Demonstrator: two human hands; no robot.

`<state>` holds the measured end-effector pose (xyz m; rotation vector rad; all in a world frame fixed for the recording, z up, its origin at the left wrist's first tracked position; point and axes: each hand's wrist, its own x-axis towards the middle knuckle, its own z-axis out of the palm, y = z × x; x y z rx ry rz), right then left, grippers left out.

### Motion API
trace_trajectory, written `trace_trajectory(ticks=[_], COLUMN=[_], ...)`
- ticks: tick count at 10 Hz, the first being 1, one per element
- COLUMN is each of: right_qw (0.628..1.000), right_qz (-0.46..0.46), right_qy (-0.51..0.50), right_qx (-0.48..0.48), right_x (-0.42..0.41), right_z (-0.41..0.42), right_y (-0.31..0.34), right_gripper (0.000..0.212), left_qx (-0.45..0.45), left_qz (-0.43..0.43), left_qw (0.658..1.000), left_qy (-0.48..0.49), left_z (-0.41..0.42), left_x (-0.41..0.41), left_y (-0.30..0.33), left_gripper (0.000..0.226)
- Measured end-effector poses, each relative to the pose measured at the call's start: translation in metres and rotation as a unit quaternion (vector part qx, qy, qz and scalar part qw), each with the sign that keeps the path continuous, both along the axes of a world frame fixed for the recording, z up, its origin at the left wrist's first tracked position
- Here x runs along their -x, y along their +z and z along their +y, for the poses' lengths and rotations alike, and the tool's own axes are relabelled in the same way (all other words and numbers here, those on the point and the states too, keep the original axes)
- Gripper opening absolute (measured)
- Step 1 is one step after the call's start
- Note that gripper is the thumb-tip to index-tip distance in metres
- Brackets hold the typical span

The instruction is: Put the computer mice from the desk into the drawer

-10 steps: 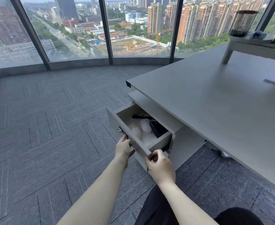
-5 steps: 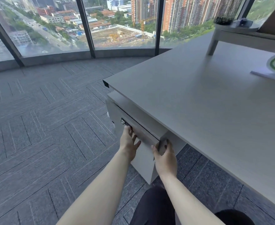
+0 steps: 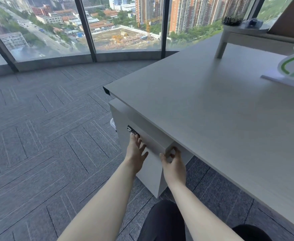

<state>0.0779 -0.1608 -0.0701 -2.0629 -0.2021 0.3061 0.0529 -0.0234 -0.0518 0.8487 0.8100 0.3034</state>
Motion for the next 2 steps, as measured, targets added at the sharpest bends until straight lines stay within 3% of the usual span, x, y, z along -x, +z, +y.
trace_trajectory(ticks=[1, 2], right_qw=[1.0, 0.999], right_qz=[-0.005, -0.01], right_qy=[0.006, 0.037], right_qx=[0.01, 0.022], right_x=[0.002, 0.018], right_z=[-0.005, -0.015], right_y=[0.009, 0.023], right_gripper=[0.038, 0.022], left_qx=[-0.027, -0.1], left_qz=[0.045, 0.117], left_qw=[0.998, 0.988], left_qy=[0.016, 0.012], left_z=[-0.005, -0.021], left_x=[0.011, 0.045], left_y=[0.0, -0.002], left_gripper=[0.061, 0.031])
